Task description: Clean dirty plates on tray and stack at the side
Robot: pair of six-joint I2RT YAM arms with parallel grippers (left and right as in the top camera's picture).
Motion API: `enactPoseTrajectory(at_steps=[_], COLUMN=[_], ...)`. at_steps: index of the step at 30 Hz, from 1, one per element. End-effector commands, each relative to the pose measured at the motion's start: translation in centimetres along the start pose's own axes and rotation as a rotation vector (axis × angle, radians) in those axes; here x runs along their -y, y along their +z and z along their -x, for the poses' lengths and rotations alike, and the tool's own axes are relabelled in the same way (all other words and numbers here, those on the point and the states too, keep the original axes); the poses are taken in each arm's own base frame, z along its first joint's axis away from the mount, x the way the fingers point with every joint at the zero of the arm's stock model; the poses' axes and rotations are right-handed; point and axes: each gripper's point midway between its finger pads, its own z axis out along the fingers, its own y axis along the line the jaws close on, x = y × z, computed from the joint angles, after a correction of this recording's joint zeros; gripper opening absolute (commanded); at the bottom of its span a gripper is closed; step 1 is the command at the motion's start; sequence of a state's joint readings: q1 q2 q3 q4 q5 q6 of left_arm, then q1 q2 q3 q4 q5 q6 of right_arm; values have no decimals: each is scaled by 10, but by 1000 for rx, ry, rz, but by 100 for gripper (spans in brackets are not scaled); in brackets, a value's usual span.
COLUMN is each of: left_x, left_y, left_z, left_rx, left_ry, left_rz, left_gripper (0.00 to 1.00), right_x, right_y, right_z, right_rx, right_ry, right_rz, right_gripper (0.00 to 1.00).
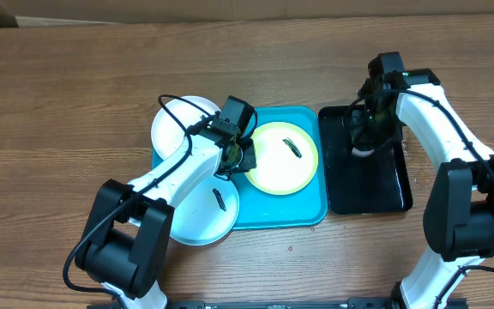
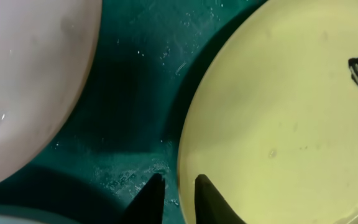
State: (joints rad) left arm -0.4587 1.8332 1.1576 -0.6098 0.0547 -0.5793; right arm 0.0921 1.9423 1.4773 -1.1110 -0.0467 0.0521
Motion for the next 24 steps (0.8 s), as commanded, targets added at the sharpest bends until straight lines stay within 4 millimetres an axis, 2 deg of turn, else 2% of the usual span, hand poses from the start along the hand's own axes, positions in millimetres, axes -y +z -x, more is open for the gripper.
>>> enactPoseTrajectory(at_steps=[1,8,12,18,21,24], left_x=[-6,-7,-10,-10,-10,-12], left_y=[8,10,13,16,16,16], left_z=[-7,-7,-9,-9,-7,-3], left_rx=[-8,-2,0,12,21,37], left_ry=[-6,-6,-6,-13,-13,-12], left_rz=[29,32,36,29,30,44], left_gripper=[15,17,13,13,6,4], right_x=[-2,-2,-2,-2,-2,-2], right_y=[-18,-18,-18,-18,-18,-24], right_z=[11,11,11,11,10,7], right_rx=[61,62,62,62,56,42], right_ry=[-1,-1,-1,-1,-1,0], right_rz=[6,6,6,6,6,4], right_gripper=[4,4,4,4,4,4])
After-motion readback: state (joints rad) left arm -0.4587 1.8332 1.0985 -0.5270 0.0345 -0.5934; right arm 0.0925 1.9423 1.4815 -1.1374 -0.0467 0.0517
